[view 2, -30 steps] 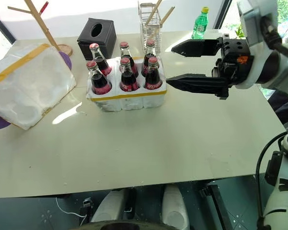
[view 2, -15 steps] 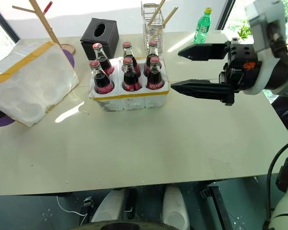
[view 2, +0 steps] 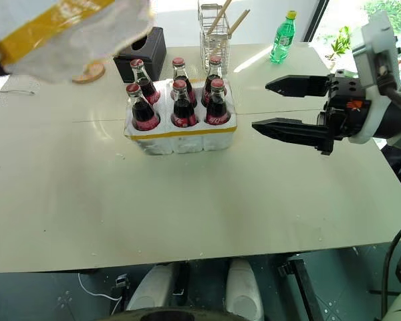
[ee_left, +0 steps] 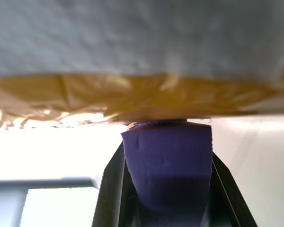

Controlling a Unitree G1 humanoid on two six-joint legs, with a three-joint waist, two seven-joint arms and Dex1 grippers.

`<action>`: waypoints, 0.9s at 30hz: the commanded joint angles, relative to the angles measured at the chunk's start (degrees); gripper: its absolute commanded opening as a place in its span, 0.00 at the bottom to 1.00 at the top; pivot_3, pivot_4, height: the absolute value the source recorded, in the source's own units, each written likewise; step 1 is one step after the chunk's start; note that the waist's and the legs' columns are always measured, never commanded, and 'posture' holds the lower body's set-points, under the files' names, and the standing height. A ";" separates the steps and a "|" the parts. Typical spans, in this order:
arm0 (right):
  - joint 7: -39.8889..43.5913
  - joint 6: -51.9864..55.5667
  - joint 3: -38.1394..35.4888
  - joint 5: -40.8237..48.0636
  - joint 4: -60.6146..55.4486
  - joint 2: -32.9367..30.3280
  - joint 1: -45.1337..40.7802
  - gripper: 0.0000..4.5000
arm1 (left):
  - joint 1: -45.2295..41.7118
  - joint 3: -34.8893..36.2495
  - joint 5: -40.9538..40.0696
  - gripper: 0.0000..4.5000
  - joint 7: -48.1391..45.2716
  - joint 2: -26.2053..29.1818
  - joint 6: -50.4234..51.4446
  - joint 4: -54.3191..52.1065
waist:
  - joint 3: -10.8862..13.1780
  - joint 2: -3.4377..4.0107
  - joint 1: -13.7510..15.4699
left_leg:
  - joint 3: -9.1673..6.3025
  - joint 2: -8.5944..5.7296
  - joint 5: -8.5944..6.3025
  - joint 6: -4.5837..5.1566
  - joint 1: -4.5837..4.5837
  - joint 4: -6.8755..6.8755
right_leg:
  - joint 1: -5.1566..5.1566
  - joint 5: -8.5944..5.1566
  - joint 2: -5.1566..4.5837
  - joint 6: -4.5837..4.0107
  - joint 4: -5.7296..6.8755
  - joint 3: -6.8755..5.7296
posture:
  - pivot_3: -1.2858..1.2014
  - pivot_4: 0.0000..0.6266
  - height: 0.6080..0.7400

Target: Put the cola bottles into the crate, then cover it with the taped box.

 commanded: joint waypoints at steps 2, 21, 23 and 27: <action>-1.70 -1.00 -2.63 1.69 -1.16 -0.05 -0.02 1.00 | 2.52 -0.75 5.26 0.07 10.29 -2.91 1.04 -17.02 | 0.00 0.01 -0.06 | 0.00 0.00 0.00 0.00 0.00 0.00 | 0.00 0.00 0.00 0.00 0.00 0.00 | 0.52 0.24 1.00; -3.88 -3.19 -4.63 1.92 -1.15 0.11 5.63 1.00 | 20.78 -8.92 30.95 0.18 41.11 -7.72 -8.22 -31.38 | -0.02 0.04 0.91 | 0.10 0.00 0.00 0.01 0.05 -0.01 | 0.00 0.00 0.01 0.01 -0.01 0.04 | 0.52 0.24 1.00; -4.06 -3.51 -4.59 2.02 -1.22 0.28 5.99 1.00 | 21.22 -9.44 31.05 0.40 41.61 -7.92 -8.86 -30.95 | -0.02 0.04 1.16 | 0.10 0.00 0.00 0.01 0.06 -0.01 | -0.01 0.00 0.01 0.01 -0.01 0.04 | 0.52 0.24 1.00; -4.31 -4.00 -4.91 2.23 -1.26 0.40 7.03 1.00 | 24.79 -9.43 29.29 0.86 39.59 -7.64 -8.88 -31.50 | -0.02 0.04 1.21 | 0.10 -0.01 0.00 0.00 0.06 -0.01 | 0.00 0.00 0.00 0.01 -0.02 0.04 | 0.52 0.24 1.00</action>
